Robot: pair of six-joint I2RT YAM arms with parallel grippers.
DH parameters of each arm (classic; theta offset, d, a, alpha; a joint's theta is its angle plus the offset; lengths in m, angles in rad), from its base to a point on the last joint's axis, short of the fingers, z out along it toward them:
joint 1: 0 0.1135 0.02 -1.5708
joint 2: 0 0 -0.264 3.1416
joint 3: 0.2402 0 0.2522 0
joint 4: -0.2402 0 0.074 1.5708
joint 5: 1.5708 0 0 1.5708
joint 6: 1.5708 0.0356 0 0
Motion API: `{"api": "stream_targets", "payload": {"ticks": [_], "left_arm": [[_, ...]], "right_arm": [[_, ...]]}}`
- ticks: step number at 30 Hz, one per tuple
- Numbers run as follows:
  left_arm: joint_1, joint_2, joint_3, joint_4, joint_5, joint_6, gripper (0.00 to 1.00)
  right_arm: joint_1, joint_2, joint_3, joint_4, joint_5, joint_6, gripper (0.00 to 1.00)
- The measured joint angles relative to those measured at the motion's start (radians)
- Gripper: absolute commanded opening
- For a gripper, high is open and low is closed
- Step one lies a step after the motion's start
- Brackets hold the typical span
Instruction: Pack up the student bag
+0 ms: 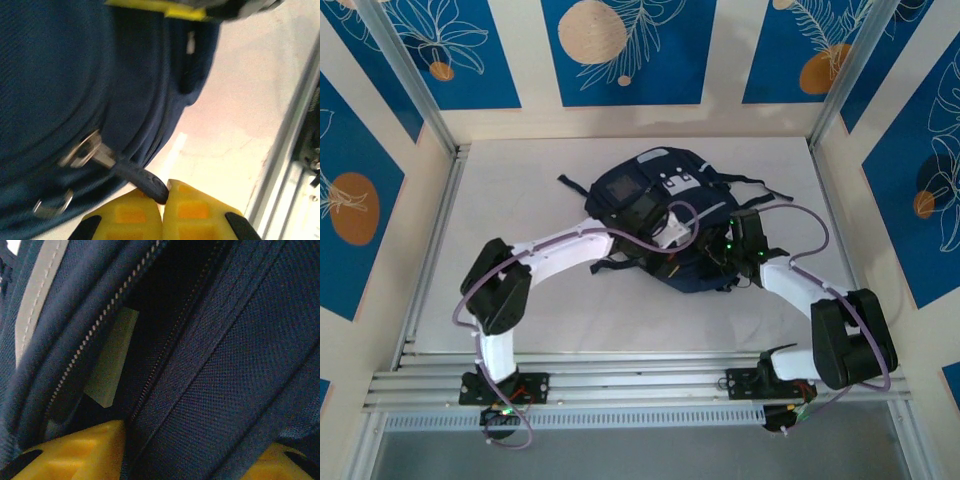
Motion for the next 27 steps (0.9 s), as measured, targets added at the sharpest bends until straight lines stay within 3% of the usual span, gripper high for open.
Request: {"api": "stream_targets", "payload": {"ticks": [2,5,8,12,16,20,27], "left_arm": [[-0.016,0.064,0.099,0.002,0.018,-0.008,0.0],[-0.023,0.127,0.19,0.013,0.021,-0.035,0.08],[-0.018,0.128,0.178,0.014,0.021,-0.066,0.32],[0.025,0.061,0.033,0.072,0.046,-0.154,0.55],[0.117,-0.08,-0.164,0.13,0.053,-0.251,0.67],[0.203,-0.222,-0.286,0.182,0.014,-0.321,0.78],[0.246,-0.288,-0.354,0.301,-0.027,-0.414,0.78]], "right_arm": [[0.005,-0.002,0.005,0.002,-0.004,-0.001,0.43],[0.014,-0.029,0.005,-0.016,-0.003,-0.005,0.44],[0.011,-0.101,0.005,-0.067,0.005,-0.021,0.44],[-0.004,-0.222,0.005,-0.155,0.026,-0.06,0.45],[-0.01,-0.297,0.009,-0.224,0.028,-0.106,0.47],[0.011,-0.293,0.021,-0.247,0.005,-0.15,0.47],[0.157,-0.168,0.12,-0.259,0.01,-0.232,0.51]]}}
